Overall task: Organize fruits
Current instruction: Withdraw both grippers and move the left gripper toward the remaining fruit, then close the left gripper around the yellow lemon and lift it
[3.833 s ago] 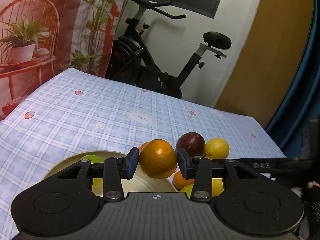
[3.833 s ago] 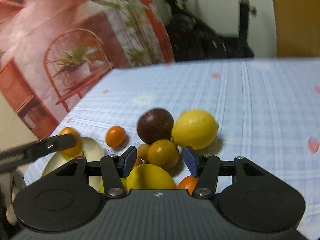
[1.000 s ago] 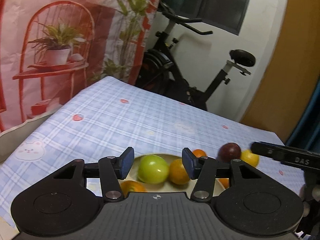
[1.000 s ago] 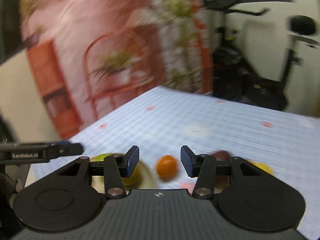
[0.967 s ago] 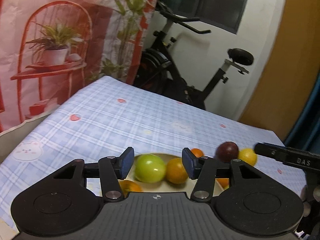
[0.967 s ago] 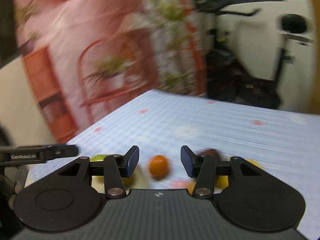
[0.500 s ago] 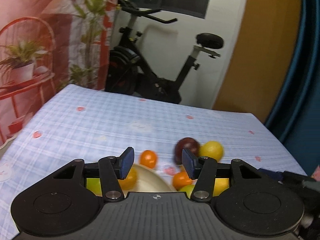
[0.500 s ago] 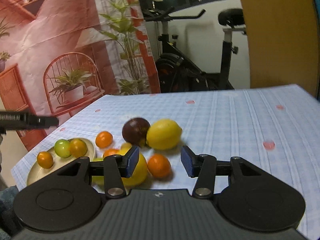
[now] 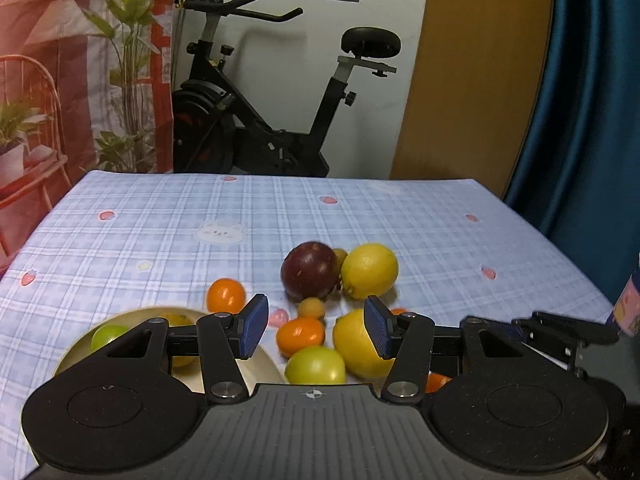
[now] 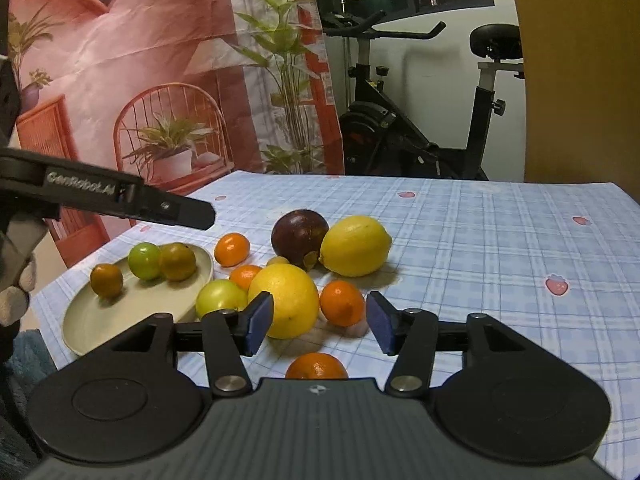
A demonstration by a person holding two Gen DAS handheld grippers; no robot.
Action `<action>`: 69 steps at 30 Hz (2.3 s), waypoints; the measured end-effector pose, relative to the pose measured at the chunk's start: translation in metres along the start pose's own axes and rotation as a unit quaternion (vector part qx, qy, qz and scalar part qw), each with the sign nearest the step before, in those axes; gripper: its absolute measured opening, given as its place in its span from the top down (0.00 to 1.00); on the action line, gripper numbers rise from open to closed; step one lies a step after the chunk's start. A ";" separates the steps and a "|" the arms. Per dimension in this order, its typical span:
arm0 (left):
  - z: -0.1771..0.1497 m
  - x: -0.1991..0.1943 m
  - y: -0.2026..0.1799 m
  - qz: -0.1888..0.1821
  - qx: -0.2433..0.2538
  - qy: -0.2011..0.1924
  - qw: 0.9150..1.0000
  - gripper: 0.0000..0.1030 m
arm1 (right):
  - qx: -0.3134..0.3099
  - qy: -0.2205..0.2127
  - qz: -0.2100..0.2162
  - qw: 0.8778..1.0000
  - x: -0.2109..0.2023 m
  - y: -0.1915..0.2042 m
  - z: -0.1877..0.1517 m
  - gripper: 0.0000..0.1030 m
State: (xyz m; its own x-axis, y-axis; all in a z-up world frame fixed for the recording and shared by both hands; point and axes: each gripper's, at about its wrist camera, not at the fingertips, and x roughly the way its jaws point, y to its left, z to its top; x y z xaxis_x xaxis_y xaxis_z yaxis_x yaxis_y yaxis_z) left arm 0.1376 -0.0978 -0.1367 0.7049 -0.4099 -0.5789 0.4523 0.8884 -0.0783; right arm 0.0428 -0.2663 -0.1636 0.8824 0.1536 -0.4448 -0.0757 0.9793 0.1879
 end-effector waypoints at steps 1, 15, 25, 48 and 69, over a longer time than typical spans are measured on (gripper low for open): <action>-0.002 0.001 0.000 0.001 -0.001 0.002 1.000 0.46 | -0.004 0.000 0.003 1.000 0.003 0.001 -0.001 0.47; -0.007 0.004 0.011 -0.010 -0.037 0.013 0.999 0.46 | -0.109 -0.018 -0.004 0.994 0.045 0.032 -0.004 0.48; 0.001 0.020 0.013 -0.051 -0.056 0.040 0.996 0.46 | -0.088 0.014 0.025 0.996 0.044 0.023 -0.007 0.50; 0.006 0.079 -0.015 -0.121 -0.047 0.124 0.984 0.47 | -0.053 0.029 0.046 0.997 0.031 0.013 -0.010 0.53; 0.017 0.045 -0.021 -0.123 -0.016 0.068 0.990 0.47 | -0.032 0.010 0.058 0.998 0.018 0.011 0.005 0.48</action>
State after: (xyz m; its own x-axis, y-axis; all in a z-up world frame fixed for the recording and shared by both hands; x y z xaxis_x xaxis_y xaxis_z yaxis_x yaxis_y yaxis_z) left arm 0.1690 -0.1389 -0.1468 0.4949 -0.5847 -0.6428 0.5816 0.7725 -0.2548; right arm 0.0601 -0.2533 -0.1651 0.8565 0.2683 -0.4410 -0.2070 0.9611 0.1827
